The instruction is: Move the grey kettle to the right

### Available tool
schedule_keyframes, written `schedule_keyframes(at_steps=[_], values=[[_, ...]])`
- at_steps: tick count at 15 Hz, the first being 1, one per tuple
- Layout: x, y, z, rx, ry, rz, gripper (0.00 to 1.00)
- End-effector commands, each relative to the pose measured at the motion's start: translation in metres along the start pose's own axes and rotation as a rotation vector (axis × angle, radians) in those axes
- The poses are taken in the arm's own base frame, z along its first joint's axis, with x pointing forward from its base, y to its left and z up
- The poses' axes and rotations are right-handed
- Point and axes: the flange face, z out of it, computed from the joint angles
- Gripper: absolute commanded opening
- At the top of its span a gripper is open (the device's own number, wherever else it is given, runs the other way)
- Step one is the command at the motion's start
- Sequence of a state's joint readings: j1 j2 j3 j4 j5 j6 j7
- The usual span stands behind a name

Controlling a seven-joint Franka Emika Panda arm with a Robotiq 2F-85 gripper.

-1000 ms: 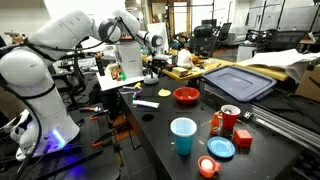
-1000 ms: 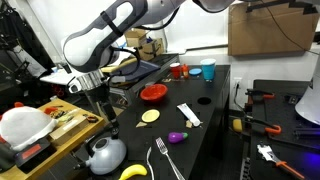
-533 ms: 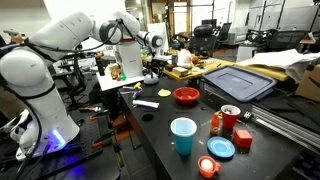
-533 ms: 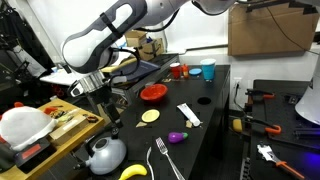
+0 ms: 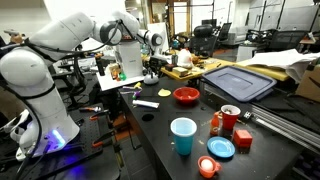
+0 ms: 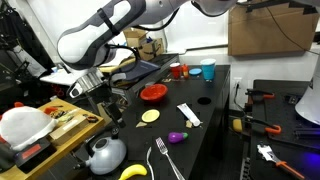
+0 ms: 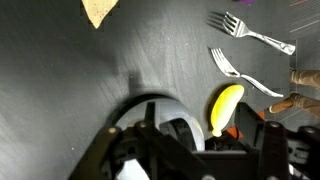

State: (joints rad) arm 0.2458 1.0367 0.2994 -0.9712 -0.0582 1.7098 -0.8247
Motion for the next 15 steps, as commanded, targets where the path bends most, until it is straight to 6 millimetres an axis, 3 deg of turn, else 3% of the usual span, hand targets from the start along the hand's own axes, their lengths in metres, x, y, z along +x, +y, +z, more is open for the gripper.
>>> schedule_keyframes(at_steps=[1, 5, 6, 8, 14, 15], values=[[0.0047, -0.0029, -0.0041, 0.033, 0.000, -0.025, 0.51], [0.0089, -0.0029, -0.0043, 0.026, 0.016, -0.021, 0.20], [0.0098, -0.0026, -0.0044, 0.021, 0.019, -0.017, 0.58], [0.0102, -0.0015, -0.0050, 0.017, 0.023, -0.016, 0.58], [0.0085, 0.0024, -0.0080, -0.001, 0.029, 0.000, 0.99], [0.0083, 0.0026, -0.0085, -0.001, 0.030, 0.002, 1.00]])
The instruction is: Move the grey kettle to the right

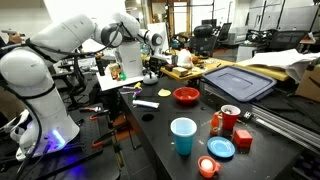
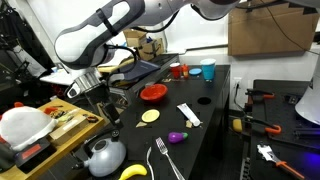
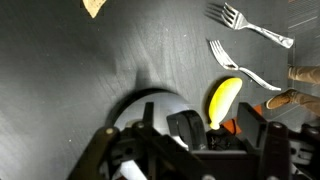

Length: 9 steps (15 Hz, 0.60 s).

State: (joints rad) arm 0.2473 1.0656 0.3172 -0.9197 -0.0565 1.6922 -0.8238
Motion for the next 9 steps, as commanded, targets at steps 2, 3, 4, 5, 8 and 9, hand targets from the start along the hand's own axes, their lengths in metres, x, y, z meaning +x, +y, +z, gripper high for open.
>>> schedule_keyframes(at_steps=[2, 3, 4, 5, 8, 9], values=[[0.0017, 0.0018, -0.0065, 0.001, 0.021, 0.029, 1.00], [0.0026, 0.0024, -0.0064, -0.007, 0.025, 0.041, 1.00], [0.0037, 0.0024, -0.0053, -0.009, 0.028, 0.058, 1.00], [0.0051, 0.0019, -0.0037, -0.008, 0.029, 0.074, 1.00], [0.0083, 0.0013, -0.0012, -0.011, 0.034, 0.112, 1.00], [0.0094, 0.0007, -0.0003, -0.011, 0.035, 0.119, 1.00]])
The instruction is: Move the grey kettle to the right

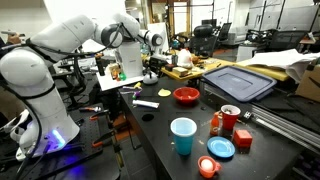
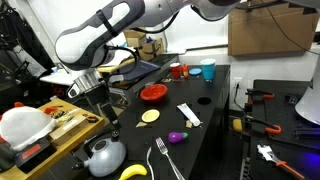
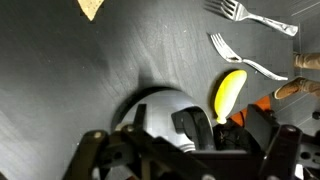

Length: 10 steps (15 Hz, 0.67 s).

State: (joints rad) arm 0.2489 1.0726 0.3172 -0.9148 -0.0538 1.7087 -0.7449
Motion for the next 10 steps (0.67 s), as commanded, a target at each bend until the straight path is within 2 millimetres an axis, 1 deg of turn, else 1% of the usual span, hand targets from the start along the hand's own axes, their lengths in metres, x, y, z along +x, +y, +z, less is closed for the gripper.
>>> schedule_keyframes(at_steps=[1, 2, 3, 4, 6, 7, 9, 10], values=[[0.008, -0.003, -0.001, -0.002, 0.023, 0.048, 1.00], [0.010, -0.003, 0.000, -0.005, 0.025, 0.059, 1.00], [0.012, -0.004, 0.000, -0.010, 0.029, 0.064, 0.75], [0.014, -0.005, 0.000, -0.017, 0.033, 0.073, 0.74], [0.018, -0.006, 0.000, -0.027, 0.048, 0.091, 0.58], [0.020, -0.007, -0.001, -0.035, 0.056, 0.095, 0.49], [0.022, -0.007, -0.001, -0.044, 0.067, 0.108, 0.36], [0.023, -0.007, -0.002, -0.047, 0.072, 0.118, 0.27]])
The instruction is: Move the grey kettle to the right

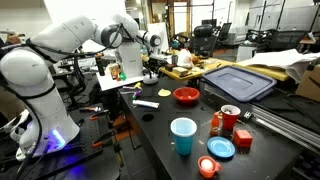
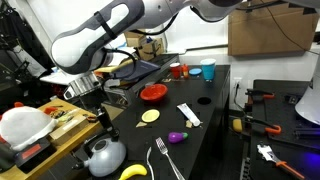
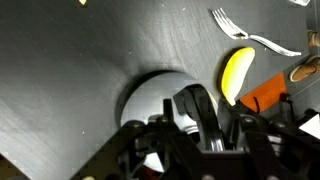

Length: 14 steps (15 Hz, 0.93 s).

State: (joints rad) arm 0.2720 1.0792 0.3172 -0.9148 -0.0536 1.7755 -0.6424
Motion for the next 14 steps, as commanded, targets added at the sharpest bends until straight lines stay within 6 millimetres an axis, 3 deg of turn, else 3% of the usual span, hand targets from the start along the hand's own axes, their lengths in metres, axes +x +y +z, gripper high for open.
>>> schedule_keyframes(at_steps=[1, 4, 9, 14], values=[[0.007, -0.001, -0.005, -0.011, 0.035, 0.041, 0.20], [0.007, 0.001, -0.006, -0.023, 0.046, 0.059, 0.02], [0.003, 0.007, -0.018, -0.039, 0.071, 0.075, 0.05], [-0.018, 0.032, -0.035, -0.076, 0.087, 0.136, 0.05]])
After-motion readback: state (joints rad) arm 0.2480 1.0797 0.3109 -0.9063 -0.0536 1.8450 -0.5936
